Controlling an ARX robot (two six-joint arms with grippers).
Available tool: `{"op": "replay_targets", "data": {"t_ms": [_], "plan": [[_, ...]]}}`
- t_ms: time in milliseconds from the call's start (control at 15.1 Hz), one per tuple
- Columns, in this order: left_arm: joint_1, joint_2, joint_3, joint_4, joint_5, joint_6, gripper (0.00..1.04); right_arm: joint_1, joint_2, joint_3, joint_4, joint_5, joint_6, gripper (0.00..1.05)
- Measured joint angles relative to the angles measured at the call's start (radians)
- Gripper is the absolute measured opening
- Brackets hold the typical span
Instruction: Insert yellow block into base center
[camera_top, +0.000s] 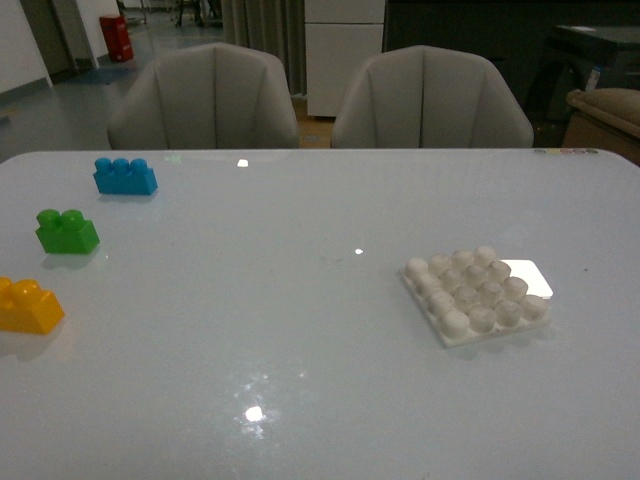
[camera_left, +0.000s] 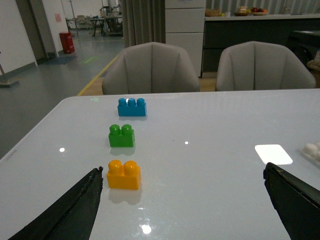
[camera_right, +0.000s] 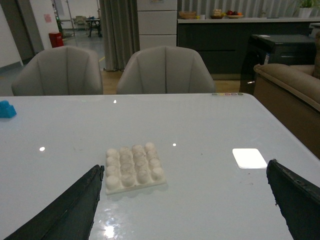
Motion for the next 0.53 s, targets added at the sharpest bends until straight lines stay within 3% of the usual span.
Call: {"op": "replay_targets", "data": {"t_ms": [330,396,529], "plan": [[0.000,0.000,0.000,0.000,0.000,0.000,0.98,0.002,0.002,0.001,-0.011,0.010,-0.002,0.98],[0.000,0.000,0.000,0.000,0.000,0.000,0.98,0.015,0.092,0.027,-0.008,0.093,-0.008,0.98],[0.000,0.000,0.000,0.000,0.000,0.000,0.98,-0.061,0.383,0.159,0.229,0.071,-0.027,0.98]]}}
